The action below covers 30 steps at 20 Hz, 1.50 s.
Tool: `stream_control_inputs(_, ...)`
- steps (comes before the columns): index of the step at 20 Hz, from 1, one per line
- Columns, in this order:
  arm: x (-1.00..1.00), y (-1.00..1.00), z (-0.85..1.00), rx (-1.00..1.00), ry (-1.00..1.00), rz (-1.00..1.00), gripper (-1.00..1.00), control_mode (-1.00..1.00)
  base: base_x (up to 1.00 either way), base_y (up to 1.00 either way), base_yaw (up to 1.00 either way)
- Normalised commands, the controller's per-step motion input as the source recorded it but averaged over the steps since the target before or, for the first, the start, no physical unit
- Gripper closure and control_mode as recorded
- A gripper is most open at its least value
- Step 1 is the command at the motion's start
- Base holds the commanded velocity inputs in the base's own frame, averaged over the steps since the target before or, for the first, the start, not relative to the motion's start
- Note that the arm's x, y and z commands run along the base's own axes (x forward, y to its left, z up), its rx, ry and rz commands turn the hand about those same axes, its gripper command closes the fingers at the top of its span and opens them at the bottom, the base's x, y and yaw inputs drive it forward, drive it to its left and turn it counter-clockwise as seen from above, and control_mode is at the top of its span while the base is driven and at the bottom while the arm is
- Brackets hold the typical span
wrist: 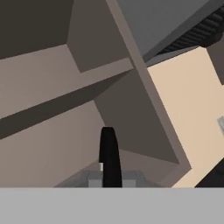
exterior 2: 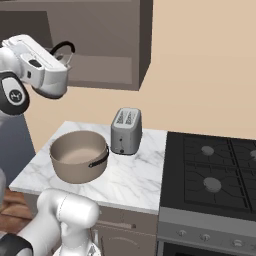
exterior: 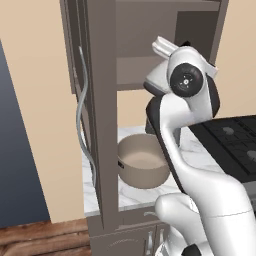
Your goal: Pick the kettle from the cabinet and place it on a stove burner. Then pick the pot from the counter and place it on another stove burner. Finally, turn both burners on.
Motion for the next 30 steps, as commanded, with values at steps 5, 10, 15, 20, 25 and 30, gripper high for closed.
stream_control_inputs(5,-0.30,-0.05,-0.02,0.02,0.00,0.00,1.00,-1.00,0.00,0.00,0.00)
stream_control_inputs(10,-0.16,-0.02,-0.14,0.00,0.00,0.00,1.00,-1.00,0.00,0.00,0.00)
stream_control_inputs(15,-0.20,-0.11,-0.10,0.00,0.00,0.00,1.00,-1.00,0.00,0.00,0.00)
stream_control_inputs(20,-0.17,-0.10,-0.14,0.00,0.00,0.00,1.00,-1.00,0.00,0.00,0.00)
stream_control_inputs(25,-0.14,-0.05,-0.20,0.00,0.00,0.00,1.00,-1.00,0.00,0.00,0.00)
stream_control_inputs(30,-0.12,-0.03,-0.23,0.00,0.00,0.00,1.00,-1.00,0.00,0.00,0.00)
